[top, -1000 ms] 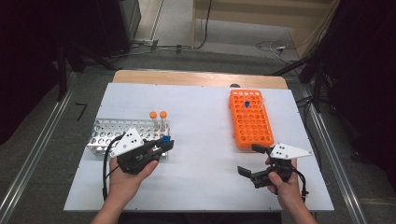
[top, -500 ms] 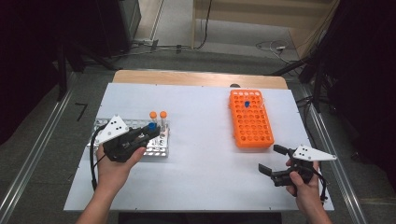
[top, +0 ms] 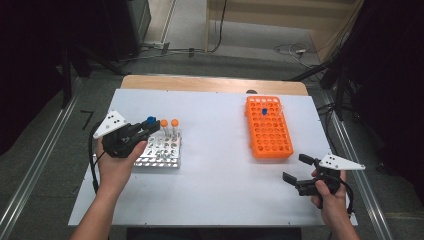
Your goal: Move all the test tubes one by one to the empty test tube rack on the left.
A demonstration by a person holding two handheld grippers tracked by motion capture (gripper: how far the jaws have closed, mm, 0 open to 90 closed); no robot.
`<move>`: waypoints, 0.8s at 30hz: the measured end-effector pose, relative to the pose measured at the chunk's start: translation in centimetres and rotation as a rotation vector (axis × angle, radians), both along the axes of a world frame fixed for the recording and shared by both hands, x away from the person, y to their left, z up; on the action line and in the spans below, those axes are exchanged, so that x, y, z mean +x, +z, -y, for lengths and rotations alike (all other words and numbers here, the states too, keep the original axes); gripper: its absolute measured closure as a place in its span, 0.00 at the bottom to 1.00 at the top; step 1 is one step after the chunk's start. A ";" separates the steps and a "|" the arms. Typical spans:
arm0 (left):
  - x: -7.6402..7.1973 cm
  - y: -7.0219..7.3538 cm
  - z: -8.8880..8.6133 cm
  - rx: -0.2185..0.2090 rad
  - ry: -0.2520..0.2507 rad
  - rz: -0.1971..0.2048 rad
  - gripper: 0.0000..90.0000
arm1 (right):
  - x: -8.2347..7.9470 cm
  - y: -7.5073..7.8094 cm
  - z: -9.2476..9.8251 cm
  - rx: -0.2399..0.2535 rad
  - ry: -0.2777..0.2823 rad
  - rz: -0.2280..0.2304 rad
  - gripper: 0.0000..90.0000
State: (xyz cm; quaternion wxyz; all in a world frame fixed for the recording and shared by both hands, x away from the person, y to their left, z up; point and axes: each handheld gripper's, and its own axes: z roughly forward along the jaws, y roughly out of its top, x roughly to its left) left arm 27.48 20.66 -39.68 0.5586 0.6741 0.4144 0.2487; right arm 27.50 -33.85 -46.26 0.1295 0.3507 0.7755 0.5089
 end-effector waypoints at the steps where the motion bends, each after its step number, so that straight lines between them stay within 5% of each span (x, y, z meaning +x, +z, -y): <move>1: 0.3 0.0 -0.1 0.000 0.009 0.000 0.86 | 0.0 0.0 0.0 -0.001 -0.001 0.000 0.00; 18: 4.3 -1.6 -0.8 -0.053 0.125 -0.027 0.86 | 0.1 -0.1 0.2 0.003 -0.013 -0.001 0.00; 24: 4.9 -2.2 -0.1 -0.015 0.142 -0.034 0.85 | 0.2 -0.2 0.2 0.000 -0.011 -0.003 0.00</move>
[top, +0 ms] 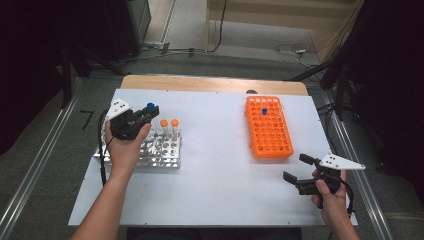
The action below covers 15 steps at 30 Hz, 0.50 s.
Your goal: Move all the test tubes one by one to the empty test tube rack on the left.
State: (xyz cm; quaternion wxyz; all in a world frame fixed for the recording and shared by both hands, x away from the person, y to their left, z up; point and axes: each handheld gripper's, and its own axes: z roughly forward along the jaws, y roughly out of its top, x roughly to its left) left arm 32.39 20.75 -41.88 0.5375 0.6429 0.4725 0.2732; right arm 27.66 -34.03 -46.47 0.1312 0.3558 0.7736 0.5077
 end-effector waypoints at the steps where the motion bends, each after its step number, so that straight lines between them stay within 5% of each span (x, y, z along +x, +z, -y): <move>1: 0.1 -0.2 0.1 0.013 0.005 -0.001 0.85 | 0.0 0.0 0.0 -0.001 -0.001 0.000 0.00; 15: -0.3 -1.5 0.2 0.053 0.015 -0.048 0.84 | 0.0 -0.1 0.0 -0.003 -0.002 0.000 0.00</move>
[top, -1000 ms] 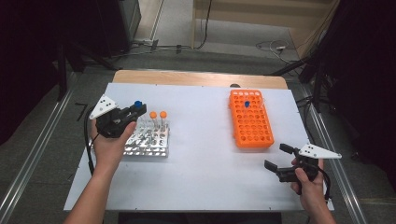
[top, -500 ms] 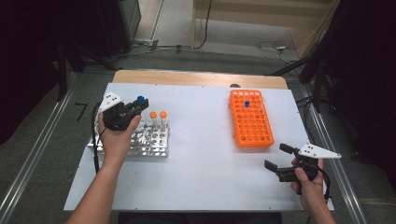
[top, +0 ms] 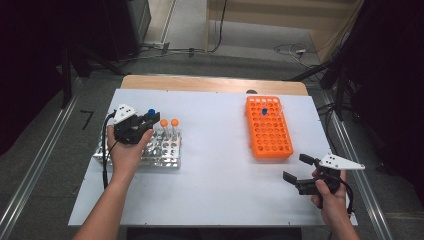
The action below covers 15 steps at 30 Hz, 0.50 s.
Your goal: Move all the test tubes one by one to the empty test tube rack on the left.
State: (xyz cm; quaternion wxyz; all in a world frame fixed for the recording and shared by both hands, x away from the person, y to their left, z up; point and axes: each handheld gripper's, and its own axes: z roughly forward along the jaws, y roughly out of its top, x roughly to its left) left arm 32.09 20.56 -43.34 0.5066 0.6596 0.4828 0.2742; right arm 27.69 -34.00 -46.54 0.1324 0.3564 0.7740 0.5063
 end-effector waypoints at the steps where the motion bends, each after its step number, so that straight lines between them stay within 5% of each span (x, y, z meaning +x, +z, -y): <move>1: -0.1 0.0 0.0 0.009 -0.001 -0.005 0.84 | 0.0 0.0 0.0 -0.001 0.000 -0.001 0.00; 8: -0.1 -0.4 0.5 0.043 -0.029 -0.047 0.81 | 0.0 -0.1 -0.2 -0.003 0.002 -0.003 0.00; 15: -0.5 -0.1 0.2 0.014 0.020 -0.065 0.56 | 0.0 -0.1 -0.2 -0.003 0.005 -0.004 0.00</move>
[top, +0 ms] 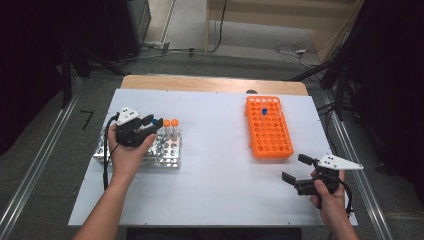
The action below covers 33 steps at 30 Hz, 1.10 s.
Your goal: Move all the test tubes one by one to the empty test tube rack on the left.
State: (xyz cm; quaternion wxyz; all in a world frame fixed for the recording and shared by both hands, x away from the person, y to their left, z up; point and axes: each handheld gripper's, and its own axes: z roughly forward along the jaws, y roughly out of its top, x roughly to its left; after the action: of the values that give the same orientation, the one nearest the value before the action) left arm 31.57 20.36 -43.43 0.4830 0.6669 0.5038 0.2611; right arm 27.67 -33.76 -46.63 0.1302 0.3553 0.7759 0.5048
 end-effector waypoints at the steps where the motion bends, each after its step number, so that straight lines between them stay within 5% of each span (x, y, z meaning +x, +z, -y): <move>1: -0.2 0.1 -0.1 -0.013 -0.004 0.002 0.53 | 0.0 0.0 0.0 0.000 0.000 -0.001 0.00; 12: -3.1 0.6 0.2 -0.076 -0.108 0.023 0.13 | 0.1 0.0 -0.5 0.002 0.001 -0.002 0.00; 18: -5.1 0.7 1.0 -0.089 -0.157 0.034 0.01 | 0.2 0.2 -0.8 0.004 -0.004 -0.001 0.00; 33: -8.6 -0.3 3.5 -0.116 -0.261 0.067 0.00 | 1.1 1.2 -1.5 0.016 -0.011 0.006 0.00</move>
State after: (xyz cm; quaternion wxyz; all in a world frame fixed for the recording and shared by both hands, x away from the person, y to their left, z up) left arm 22.95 16.90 -43.69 0.5673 0.6884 0.4106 0.1887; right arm 28.72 -32.24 -45.45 0.1324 0.3589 0.7695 0.5113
